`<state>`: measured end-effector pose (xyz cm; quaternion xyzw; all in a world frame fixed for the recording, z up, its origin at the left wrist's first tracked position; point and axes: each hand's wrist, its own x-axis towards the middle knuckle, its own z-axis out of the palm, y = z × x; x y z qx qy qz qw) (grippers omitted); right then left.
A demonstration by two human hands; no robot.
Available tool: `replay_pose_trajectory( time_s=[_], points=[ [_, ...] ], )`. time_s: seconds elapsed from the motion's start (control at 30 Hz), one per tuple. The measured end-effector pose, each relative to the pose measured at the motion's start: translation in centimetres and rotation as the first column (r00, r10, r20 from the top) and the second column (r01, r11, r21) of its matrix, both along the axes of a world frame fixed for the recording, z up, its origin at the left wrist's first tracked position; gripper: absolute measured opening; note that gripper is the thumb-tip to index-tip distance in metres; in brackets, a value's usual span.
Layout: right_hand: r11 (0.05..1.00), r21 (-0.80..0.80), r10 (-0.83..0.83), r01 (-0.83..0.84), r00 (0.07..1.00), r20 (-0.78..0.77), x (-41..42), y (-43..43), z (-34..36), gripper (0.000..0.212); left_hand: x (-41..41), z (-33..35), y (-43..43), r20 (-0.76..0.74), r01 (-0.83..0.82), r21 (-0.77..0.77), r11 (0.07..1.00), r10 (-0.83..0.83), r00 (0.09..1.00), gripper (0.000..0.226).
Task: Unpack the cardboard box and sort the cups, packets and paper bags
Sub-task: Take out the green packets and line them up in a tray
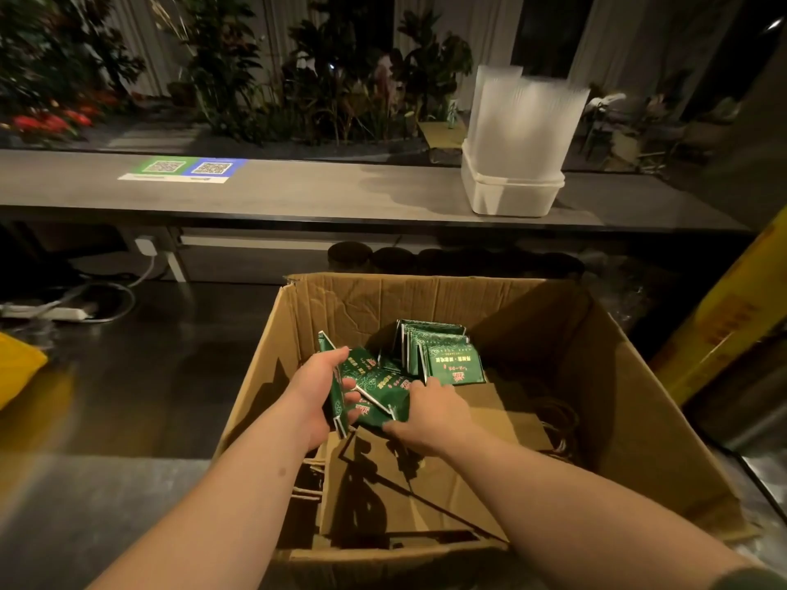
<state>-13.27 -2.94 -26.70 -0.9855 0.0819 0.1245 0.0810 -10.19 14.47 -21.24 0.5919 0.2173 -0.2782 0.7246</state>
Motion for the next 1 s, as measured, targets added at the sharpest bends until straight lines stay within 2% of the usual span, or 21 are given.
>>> replay_pose_trajectory(
  time_s=[0.07,0.2,0.3,0.37,0.43,0.5,0.57,0.67,0.73,0.8,0.83,0.87,0.9,0.93,1.0],
  points=[
    [0.999,-0.043,0.021,-0.022,0.999,-0.026,0.1,0.2,0.4,0.071,0.0,0.0,-0.1,0.0,0.009,0.014,1.0,-0.009,1.0,0.042],
    [0.989,-0.07,0.127,-0.13,0.991,-0.053,-0.6,1.6,1.8,0.026,0.2,-0.1,-0.1,0.008,0.017,0.035,0.999,-0.018,1.0,0.043],
    [0.996,-0.021,0.091,-0.092,0.995,-0.04,-1.0,2.1,2.7,0.011,0.1,-0.4,-0.4,0.02,0.015,0.042,0.999,-0.016,1.0,0.044],
    [0.993,0.116,-0.039,0.034,0.999,0.033,-0.8,1.5,3.7,0.011,-0.3,-0.3,-0.6,0.001,0.037,0.04,0.999,-0.037,0.999,0.043],
    [0.957,0.265,-0.168,0.122,0.973,0.158,-0.5,0.8,5.1,0.011,-0.7,0.1,-0.7,-0.042,0.069,-0.026,0.997,-0.07,0.997,0.041],
    [0.905,0.419,-0.217,0.07,0.925,0.313,-0.8,0.8,6.6,0.012,-0.9,0.6,-0.4,-0.076,0.067,-0.15,0.986,-0.079,0.994,0.042],
    [0.836,0.538,-0.132,-0.111,0.91,0.393,-1.6,1.6,7.8,0.007,-0.9,0.9,0.0,-0.073,0.042,-0.226,0.973,-0.06,0.996,0.045],
    [0.778,0.532,0.125,-0.333,0.913,0.388,-2.6,3.0,7.9,0.005,-0.6,0.8,0.4,-0.038,0.05,-0.25,0.967,-0.061,0.997,0.058],
    [0.769,0.52,0.202,-0.371,0.913,0.353,-2.7,3.1,7.5,0.011,-0.7,1.0,0.5,-0.01,0.07,-0.285,0.956,-0.075,0.997,0.064],
    [0.702,0.629,0.183,-0.335,0.938,0.295,-2.4,2.5,7.3,0.017,-0.8,1.1,0.5,-0.012,0.073,-0.299,0.951,-0.08,0.997,0.062],
    [0.631,0.717,0.164,-0.297,0.954,0.251,-2.2,2.1,7.4,0.019,-0.8,1.0,0.5,-0.011,0.076,-0.298,0.951,-0.084,0.996,0.058],
    [0.555,0.792,0.124,-0.253,0.967,0.222,-1.7,1.7,7.3,0.022,-0.8,0.9,0.4,-0.01,0.083,-0.294,0.952,-0.09,0.996,0.053],
    [0.522,0.826,0.042,-0.213,0.974,0.224,-0.9,1.3,7.2,0.025,-0.9,0.8,0.4,-0.011,0.078,-0.29,0.954,-0.085,0.996,0.05],
    [0.55,0.818,-0.062,-0.17,0.968,0.243,0.2,0.6,6.9,0.026,-0.8,0.8,0.3,-0.019,0.06,-0.286,0.956,-0.068,0.997,0.049],
    [0.776,0.629,-0.202,-0.038,0.931,0.305,2.4,-1.3,5.8,0.021,-0.7,0.7,0.1,-0.03,0.02,-0.262,0.965,-0.029,0.999,0.05]
  ],
)
